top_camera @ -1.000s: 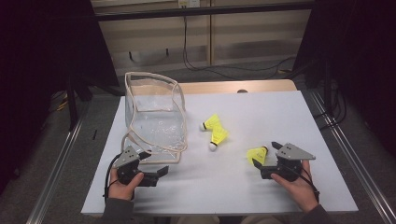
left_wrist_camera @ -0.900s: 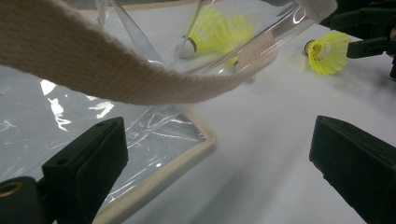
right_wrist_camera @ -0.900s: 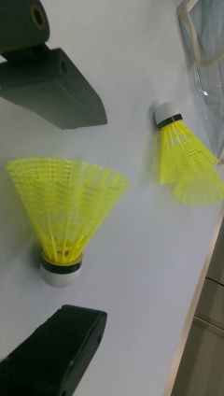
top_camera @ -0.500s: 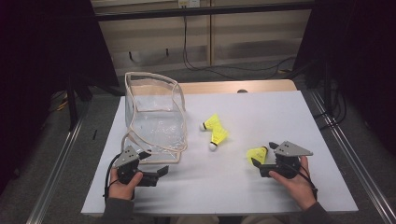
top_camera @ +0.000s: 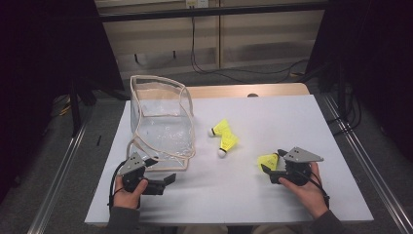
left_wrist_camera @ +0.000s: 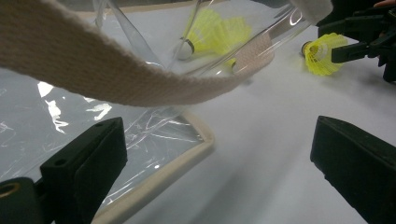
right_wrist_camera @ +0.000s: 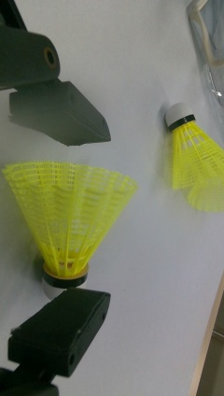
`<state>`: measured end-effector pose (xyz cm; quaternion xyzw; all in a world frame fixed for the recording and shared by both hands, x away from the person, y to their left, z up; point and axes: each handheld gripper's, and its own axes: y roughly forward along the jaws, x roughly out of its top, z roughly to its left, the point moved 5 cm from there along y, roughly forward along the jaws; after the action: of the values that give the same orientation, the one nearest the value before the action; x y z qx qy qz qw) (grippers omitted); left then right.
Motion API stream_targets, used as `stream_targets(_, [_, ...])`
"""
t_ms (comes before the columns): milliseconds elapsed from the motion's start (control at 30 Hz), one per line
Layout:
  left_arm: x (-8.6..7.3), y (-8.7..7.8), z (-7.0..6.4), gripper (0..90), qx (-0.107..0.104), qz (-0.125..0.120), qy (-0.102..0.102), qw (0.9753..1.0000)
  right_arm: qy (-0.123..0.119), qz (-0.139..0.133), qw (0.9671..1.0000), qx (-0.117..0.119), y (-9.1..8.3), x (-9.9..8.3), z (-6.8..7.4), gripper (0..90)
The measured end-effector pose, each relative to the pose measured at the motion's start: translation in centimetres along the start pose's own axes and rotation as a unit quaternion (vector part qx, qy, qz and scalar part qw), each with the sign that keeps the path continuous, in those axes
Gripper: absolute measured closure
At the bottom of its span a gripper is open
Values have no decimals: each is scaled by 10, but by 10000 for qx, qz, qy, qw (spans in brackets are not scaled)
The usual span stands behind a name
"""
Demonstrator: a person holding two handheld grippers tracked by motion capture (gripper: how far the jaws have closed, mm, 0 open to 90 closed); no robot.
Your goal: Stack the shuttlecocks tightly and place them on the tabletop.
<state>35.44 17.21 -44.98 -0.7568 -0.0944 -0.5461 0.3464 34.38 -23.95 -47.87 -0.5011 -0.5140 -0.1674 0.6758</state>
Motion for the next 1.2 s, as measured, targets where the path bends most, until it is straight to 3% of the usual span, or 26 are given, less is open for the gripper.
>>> stream_targets(400, [-1, 1, -1, 38, -10, 33, 2, 10000, 162, 84, 9998, 59, -1, -3, -5, 297])
stream_targets(600, [-1, 0, 0, 38, -13, 23, 23, 10000, 246, 217, 9993, 171, -1, -6, -5, 451])
stream_targets(833, [-1, 1, 0, 38, -29, 13, 24, 10000, 319, 247, 9991, 139, -6, -6, -8, 628])
stream_targets(1033, [-1, 1, 1, 39, -10, 12, 40, 10000, 478, 189, 9986, 107, -12, -6, -14, 859])
stream_targets(1200, [-1, 1, 0, 39, -13, 21, 48, 10000, 520, 122, 9983, 226, -17, -3, -17, 900])
